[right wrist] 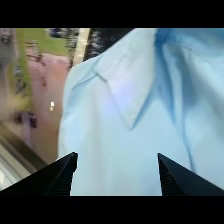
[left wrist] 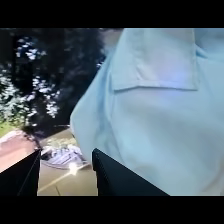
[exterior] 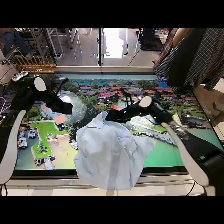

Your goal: Fold the clothes and pants, and hang the long-sleeved shirts on hangers.

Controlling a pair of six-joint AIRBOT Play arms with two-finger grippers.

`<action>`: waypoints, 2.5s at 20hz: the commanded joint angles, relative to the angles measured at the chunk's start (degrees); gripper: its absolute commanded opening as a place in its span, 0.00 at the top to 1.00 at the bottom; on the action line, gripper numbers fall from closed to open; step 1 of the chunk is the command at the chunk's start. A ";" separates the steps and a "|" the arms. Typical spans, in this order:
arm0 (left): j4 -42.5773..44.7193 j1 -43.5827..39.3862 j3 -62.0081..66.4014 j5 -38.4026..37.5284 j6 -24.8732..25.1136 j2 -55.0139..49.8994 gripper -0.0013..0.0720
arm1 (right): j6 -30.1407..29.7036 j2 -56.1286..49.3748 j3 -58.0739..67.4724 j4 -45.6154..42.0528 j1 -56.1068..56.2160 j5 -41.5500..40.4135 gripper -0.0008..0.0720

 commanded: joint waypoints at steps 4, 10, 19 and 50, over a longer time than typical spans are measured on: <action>-5.20 1.79 0.00 -0.79 3.93 -2.16 0.40 | -1.49 -12.98 5.03 2.27 3.61 -7.69 0.19; -10.97 1.75 0.00 -1.09 4.26 -2.16 0.40 | 9.55 -20.76 21.00 -6.08 7.21 -16.59 0.97; -17.81 2.08 0.00 -3.23 5.05 -2.12 0.01 | -5.62 7.41 29.46 -16.35 0.39 28.39 0.97; -32.52 -15.15 0.02 11.13 3.56 -19.85 0.86 | -12.92 27.32 -22.03 -33.38 -24.20 29.77 0.96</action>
